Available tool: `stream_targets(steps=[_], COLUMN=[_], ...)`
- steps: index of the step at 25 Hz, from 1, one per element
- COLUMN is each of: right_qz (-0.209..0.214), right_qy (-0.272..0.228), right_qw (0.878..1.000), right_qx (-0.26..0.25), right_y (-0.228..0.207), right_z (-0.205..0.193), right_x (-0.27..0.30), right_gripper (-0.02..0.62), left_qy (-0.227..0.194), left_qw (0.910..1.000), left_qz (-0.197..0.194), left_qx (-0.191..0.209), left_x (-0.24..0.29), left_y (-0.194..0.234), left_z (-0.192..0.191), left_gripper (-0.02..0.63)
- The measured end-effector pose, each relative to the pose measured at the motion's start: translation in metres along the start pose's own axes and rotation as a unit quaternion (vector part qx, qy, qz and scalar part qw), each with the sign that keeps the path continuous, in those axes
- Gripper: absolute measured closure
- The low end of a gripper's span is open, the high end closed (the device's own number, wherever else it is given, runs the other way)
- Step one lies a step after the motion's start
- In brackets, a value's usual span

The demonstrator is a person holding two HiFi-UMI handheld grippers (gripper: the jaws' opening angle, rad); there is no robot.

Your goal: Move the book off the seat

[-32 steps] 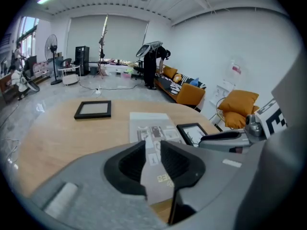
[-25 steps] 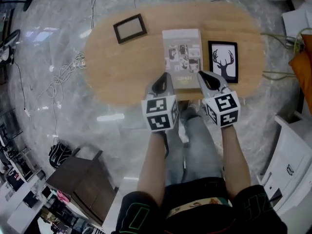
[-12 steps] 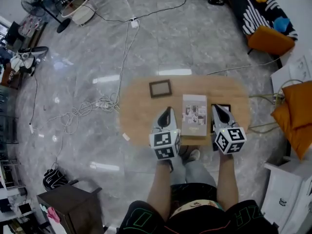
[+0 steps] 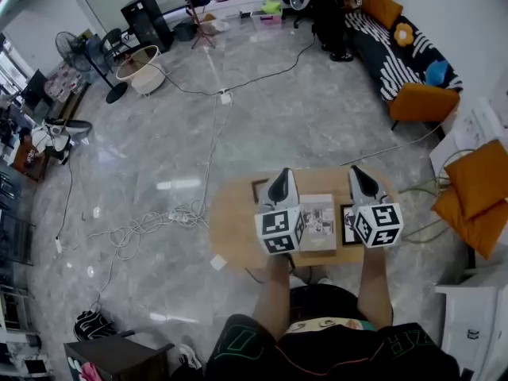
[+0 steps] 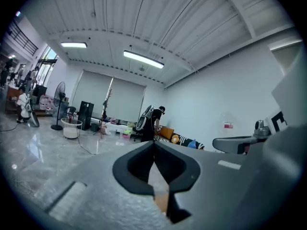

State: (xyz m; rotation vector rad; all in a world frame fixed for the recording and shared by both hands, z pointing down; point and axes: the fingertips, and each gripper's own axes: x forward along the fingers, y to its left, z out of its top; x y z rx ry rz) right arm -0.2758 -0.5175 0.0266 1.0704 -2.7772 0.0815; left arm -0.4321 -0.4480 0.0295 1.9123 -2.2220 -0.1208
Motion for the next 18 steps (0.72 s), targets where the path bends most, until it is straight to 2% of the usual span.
stream_targets(steps=[3, 5, 8, 18], right_qz=[-0.021, -0.030, -0.043, -0.054], right_qy=[-0.030, -0.044, -0.055, -0.063], right_qw=[0.999, 0.998, 0.997, 0.996], right_qx=[-0.009, -0.016, -0.021, -0.021], right_y=[-0.009, -0.011, -0.018, -0.017], right_z=[0.025, 0.038, 0.052, 0.048], right_x=[-0.003, -0.008, -0.010, -0.009], right_gripper=[0.592, 0.592, 0.592, 0.592], left_qy=[-0.034, -0.052, -0.067, -0.056], left_qw=[0.9993, 0.9986, 0.9975, 0.9973], left_qz=[-0.003, -0.008, -0.021, -0.028], left_qx=[0.013, 0.005, 0.011, 0.038], left_x=[0.002, -0.001, 0.003, 0.010], left_y=[0.001, 0.001, -0.007, -0.004], left_z=[0.031, 0.047, 0.064, 0.055], left_gripper=[0.595, 0.595, 0.595, 0.595])
